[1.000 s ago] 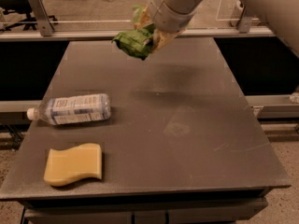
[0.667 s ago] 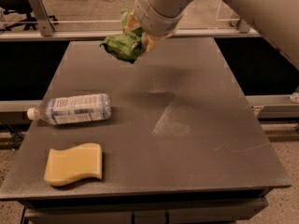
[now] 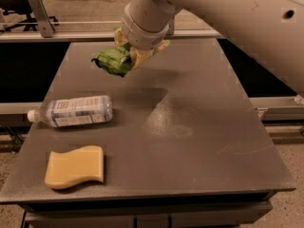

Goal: Move green rice chip bag near blue plastic bottle

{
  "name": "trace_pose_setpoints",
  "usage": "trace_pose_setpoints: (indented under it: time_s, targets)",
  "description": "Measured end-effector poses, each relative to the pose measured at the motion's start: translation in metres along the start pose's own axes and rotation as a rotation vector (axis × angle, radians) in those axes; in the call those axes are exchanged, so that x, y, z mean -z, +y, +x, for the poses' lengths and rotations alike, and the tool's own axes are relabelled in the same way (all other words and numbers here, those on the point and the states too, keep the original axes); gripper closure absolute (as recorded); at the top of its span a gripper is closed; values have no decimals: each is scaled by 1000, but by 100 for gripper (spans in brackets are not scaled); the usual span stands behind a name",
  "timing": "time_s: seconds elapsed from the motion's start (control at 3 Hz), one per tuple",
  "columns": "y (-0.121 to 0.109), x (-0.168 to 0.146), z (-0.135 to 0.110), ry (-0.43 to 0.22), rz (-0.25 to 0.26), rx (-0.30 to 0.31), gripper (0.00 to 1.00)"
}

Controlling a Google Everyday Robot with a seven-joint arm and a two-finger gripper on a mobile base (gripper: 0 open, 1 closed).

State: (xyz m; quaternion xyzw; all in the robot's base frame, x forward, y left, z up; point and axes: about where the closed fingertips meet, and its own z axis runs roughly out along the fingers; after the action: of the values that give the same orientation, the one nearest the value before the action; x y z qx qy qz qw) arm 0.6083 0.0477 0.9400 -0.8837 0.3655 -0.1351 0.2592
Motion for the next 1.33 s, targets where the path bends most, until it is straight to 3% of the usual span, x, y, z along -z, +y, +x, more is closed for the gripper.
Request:
trace_pose_setpoints:
  time_s: [1.0,1.33]
  targets:
    - [31,-51,-13,-78,-61,-46,100]
    - [45,-65,-16,-69,-77,-68,82]
